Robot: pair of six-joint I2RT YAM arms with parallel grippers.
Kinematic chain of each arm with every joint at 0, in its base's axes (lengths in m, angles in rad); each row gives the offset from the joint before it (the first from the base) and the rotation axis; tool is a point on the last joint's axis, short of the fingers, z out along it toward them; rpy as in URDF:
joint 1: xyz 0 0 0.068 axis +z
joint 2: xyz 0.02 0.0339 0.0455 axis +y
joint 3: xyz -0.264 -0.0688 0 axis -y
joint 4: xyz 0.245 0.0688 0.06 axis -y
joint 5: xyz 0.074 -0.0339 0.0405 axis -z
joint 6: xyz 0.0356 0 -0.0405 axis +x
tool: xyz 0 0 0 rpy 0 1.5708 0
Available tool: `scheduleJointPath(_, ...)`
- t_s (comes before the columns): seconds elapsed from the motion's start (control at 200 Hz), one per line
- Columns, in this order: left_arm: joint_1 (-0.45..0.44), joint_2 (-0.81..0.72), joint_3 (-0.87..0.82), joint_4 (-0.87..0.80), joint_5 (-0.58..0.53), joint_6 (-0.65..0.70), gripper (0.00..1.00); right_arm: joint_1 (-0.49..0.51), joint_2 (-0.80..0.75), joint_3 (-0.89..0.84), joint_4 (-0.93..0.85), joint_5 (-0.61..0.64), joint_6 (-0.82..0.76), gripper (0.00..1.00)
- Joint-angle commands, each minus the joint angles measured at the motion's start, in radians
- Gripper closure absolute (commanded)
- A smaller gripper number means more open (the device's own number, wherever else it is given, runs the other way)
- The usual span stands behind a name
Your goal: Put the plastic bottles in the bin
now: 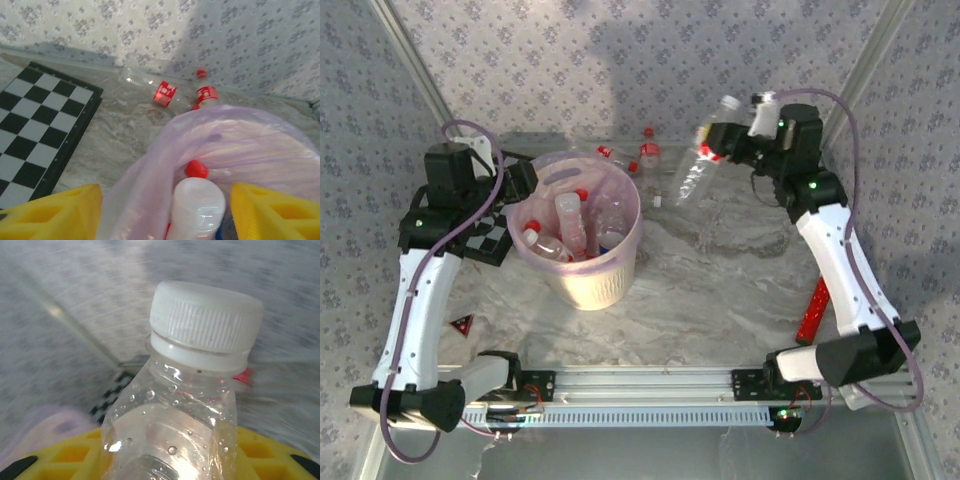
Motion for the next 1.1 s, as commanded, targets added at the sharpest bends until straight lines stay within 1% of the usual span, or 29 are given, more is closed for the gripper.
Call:
scheduleJointPath(0.0,0.008,0.022,-0.037,0.026,0.025,-0.001,0.37,0.125,-0.056,0.075,0.016,-0.009,-0.150,0.75)
scheduleJointPath(0.04,0.007,0.028,-0.052,0.027,0.025,-0.003,0.37,0.173,-0.060,0.087,0.034,0.007,-0.164,0.75)
scheduleJointPath(0.09,0.007,0.033,-0.073,0.066,0.018,-0.003,0.37,0.231,-0.061,0.102,0.052,0.031,-0.189,0.75)
scheduleJointPath(0.225,0.008,0.036,-0.117,0.089,0.027,-0.002,0.37,0.324,-0.005,0.161,0.063,0.085,-0.287,0.75)
scheduleJointPath(0.31,0.008,0.035,-0.138,0.101,0.034,-0.007,0.39,0.382,0.071,0.231,0.017,0.081,-0.344,0.75)
scheduleJointPath(0.41,0.008,0.030,-0.173,0.125,0.056,-0.027,0.46,0.454,0.168,0.316,-0.046,0.092,-0.419,0.75)
scheduleJointPath(0.575,0.006,0.014,-0.217,0.149,0.075,-0.047,0.55,0.542,0.345,0.486,-0.256,0.158,-0.530,0.75)
scheduleJointPath(0.745,0.003,0.001,-0.237,0.151,0.079,-0.049,0.60,0.588,0.451,0.545,-0.402,0.244,-0.611,0.75)
scheduleJointPath(0.84,0.002,0.001,-0.240,0.152,0.080,-0.049,0.61,0.600,0.513,0.616,-0.511,0.304,-0.635,0.75)
scheduleJointPath(0.985,-0.003,0.004,-0.247,0.155,0.083,-0.051,0.61,0.613,0.619,0.734,-0.681,0.379,-0.661,0.74)
scheduleJointPath(1.095,-0.005,0.004,-0.251,0.158,0.081,-0.054,0.61,0.611,0.686,0.773,-0.753,0.416,-0.662,0.73)
